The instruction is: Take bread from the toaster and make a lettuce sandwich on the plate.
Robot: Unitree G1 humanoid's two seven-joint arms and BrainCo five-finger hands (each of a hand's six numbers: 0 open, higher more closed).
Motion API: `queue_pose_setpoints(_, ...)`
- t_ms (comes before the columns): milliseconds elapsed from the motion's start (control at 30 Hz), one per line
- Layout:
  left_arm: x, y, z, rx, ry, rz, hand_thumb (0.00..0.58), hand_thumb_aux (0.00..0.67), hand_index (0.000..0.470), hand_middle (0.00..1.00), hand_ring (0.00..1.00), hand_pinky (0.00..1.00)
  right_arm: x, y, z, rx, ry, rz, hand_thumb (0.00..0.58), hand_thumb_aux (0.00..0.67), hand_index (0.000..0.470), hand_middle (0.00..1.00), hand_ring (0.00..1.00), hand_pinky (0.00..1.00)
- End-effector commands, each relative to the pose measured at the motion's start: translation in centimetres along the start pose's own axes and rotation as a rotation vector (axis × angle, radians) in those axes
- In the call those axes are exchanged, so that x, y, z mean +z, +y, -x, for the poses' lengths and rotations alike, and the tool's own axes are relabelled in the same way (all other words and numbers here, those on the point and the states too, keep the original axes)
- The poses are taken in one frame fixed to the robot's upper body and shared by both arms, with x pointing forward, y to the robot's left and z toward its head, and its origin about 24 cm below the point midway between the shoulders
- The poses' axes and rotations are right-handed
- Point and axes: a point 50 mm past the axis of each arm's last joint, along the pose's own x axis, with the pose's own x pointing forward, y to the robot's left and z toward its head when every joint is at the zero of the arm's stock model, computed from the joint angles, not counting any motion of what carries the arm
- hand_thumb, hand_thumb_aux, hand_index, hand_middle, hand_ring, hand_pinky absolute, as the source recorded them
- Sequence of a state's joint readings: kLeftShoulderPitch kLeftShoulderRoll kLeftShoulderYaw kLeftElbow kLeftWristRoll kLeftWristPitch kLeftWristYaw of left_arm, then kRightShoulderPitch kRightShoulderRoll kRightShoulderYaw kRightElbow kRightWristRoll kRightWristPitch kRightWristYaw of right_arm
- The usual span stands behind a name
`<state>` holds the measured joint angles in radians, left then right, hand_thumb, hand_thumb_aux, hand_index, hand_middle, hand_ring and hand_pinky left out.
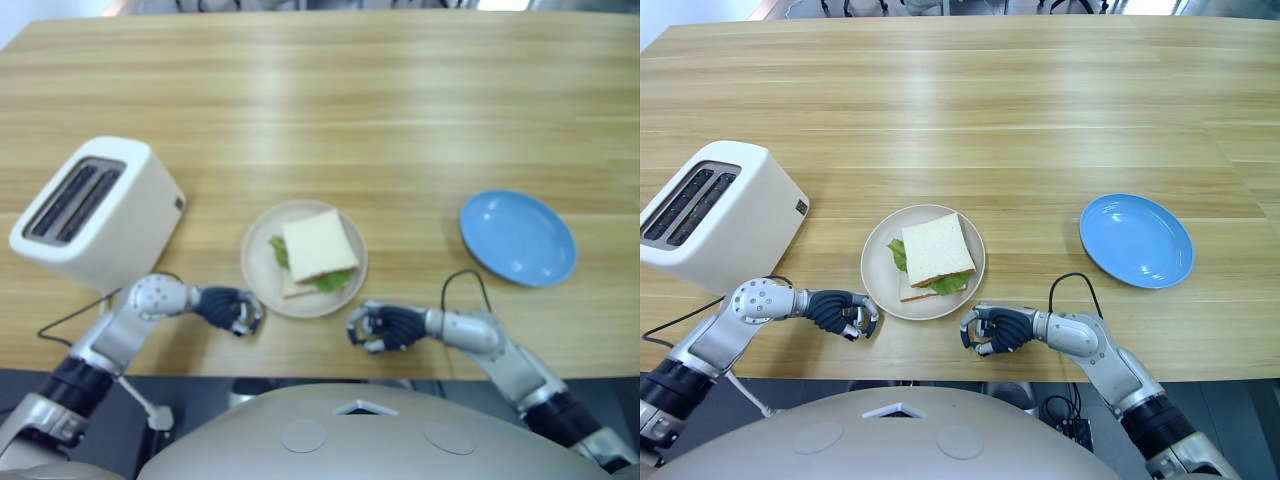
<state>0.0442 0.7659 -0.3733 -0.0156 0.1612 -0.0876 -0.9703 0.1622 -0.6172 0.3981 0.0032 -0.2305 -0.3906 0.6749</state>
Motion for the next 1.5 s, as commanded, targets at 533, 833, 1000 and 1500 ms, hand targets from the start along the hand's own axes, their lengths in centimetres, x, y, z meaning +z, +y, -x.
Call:
queue_pose_setpoints(533, 1.6, 10.3, -4.1, 0.639, -0.027, 0.028, 0.580, 0.670, 0.460, 1.00, 1.00, 1.00, -4.4, -7.7, -1.9, -0.587, 0.097, -0.011, 0.580, 0.670, 0.460, 1.00, 1.00, 1.00)
queue_pose_setpoints(833, 2.1, 12.5, -2.1, 0.940, -0.135, 0.153, 0.000, 0.000, 0.000, 0.00, 0.00, 0.00, -3.3, -9.2, 0.3, -0.782, 0.024, 0.008, 0.452, 0.355, 0.244, 0.00, 0.00, 0.00)
queue_pose_setpoints(1000, 3.7, 12.1, 0.2, 1.112, -0.473, 0.426, 0.000, 0.000, 0.000, 0.00, 0.00, 0.00, -1.9, -10.7, 3.3, -1.038, -0.139, -0.156, 0.000, 0.000, 0.000, 0.00, 0.00, 0.00)
queue_pose_setpoints(1500, 3.4, 9.8, -1.8, 1.286, -0.760, 0.886, 0.000, 0.000, 0.000, 0.00, 0.00, 0.00, -2.1, -10.9, 5.3, -1.420, -0.435, -0.753, 0.000, 0.000, 0.000, 0.00, 0.00, 0.00)
